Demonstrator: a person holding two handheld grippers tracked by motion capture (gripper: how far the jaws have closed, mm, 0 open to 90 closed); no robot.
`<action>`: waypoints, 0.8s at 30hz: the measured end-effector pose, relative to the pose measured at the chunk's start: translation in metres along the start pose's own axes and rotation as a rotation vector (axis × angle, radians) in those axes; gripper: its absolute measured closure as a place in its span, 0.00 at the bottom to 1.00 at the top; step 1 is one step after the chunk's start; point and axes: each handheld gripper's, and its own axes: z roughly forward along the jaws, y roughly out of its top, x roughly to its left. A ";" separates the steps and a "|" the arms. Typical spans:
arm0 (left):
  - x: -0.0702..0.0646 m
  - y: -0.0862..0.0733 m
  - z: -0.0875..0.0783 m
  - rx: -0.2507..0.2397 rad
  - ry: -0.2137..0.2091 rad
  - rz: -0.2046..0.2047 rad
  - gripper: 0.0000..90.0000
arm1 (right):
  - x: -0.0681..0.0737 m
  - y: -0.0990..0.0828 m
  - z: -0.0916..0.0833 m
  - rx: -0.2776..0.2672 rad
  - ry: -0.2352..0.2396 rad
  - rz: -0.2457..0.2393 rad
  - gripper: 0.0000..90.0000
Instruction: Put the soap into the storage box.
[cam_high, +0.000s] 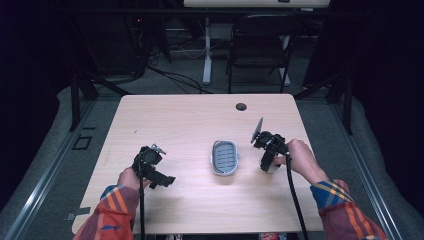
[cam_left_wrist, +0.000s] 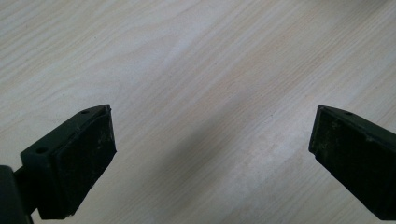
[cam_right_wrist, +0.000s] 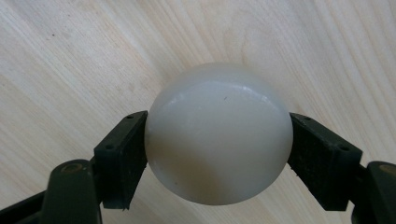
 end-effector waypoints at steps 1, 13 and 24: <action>0.000 0.000 0.000 0.000 0.000 -0.001 0.00 | 0.001 0.001 0.000 -0.003 0.002 -0.002 0.27; 0.000 0.000 0.000 0.004 0.000 0.002 0.01 | 0.005 0.014 -0.010 -0.004 -0.002 -0.031 0.27; 0.000 0.000 0.000 0.005 0.001 0.004 0.01 | 0.009 0.023 -0.018 -0.006 -0.003 -0.050 0.27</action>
